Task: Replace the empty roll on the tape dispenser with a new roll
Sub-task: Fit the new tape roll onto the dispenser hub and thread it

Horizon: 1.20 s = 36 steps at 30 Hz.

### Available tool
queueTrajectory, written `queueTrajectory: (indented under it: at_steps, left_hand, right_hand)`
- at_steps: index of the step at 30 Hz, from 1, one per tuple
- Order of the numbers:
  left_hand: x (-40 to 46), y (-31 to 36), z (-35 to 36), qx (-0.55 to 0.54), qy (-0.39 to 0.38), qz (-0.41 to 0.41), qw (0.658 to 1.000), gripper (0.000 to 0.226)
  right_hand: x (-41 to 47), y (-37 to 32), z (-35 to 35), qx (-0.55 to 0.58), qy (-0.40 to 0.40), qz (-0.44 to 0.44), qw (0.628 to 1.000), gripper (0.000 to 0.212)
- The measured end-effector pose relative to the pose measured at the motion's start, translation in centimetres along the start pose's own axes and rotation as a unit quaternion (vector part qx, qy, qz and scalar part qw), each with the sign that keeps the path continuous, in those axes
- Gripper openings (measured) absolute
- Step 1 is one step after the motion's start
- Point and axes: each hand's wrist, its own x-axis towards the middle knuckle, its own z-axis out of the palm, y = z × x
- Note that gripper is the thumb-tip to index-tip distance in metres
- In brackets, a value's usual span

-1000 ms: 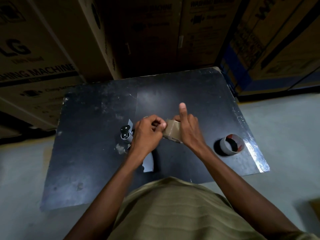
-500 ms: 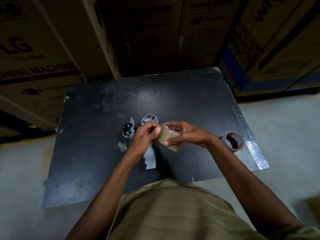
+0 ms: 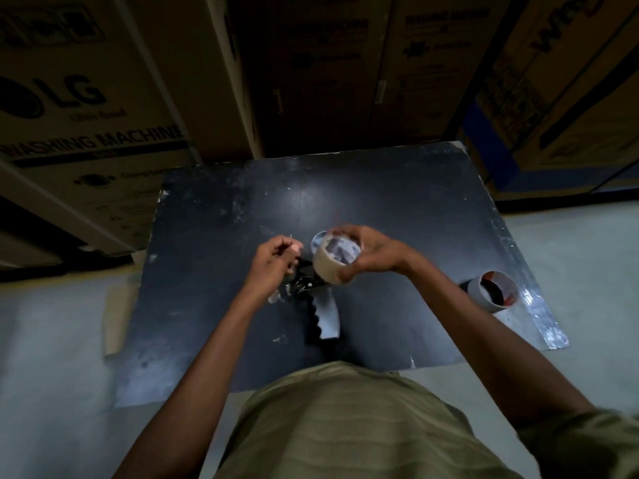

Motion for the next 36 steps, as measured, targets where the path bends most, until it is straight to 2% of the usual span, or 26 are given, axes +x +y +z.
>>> queueTrajectory:
  at_steps: [2,4,11,15,20,23,31,36]
  left_hand:
    - [1.1,0.1,-0.9,0.015,0.042,0.015,0.999,0.020]
    - [2.3,0.0,-1.8,0.032,0.047,0.022,0.998,0.019]
    - [4.9,-0.8,-2.4,0.100,0.025,0.031,0.994,0.016]
    - [5.8,-1.2,-2.0,0.161,0.034,0.053,0.985,0.029]
    - [6.8,-1.2,-1.4,0.238,-0.046,0.071,0.968,0.058]
    - [7.1,-1.1,-0.7,0.254,-0.079,0.045,0.963,0.069]
    - [6.9,-0.2,-0.1,0.228,-0.137,-0.021,0.964,0.077]
    - [6.7,0.3,-0.3,0.299,-0.104,-0.006,0.949,0.071]
  right_hand:
    - [1.6,-0.7,0.0,-0.101,0.060,-0.010,0.993,0.093]
    - [3.0,-0.9,0.0,-0.154,0.093,-0.027,0.983,0.096]
    - [5.9,-1.5,0.7,-0.219,0.063,-0.002,0.974,0.097]
    - [6.6,-1.4,1.2,-0.227,0.045,0.013,0.973,0.102]
    - [6.6,-1.3,1.4,-0.247,0.036,0.029,0.968,0.103]
    - [6.7,-1.3,1.7,-0.262,0.028,0.029,0.964,0.106]
    - [6.8,-0.4,1.7,-0.259,0.022,0.004,0.966,0.108]
    - [6.6,0.1,1.1,-0.217,0.043,0.010,0.975,0.126]
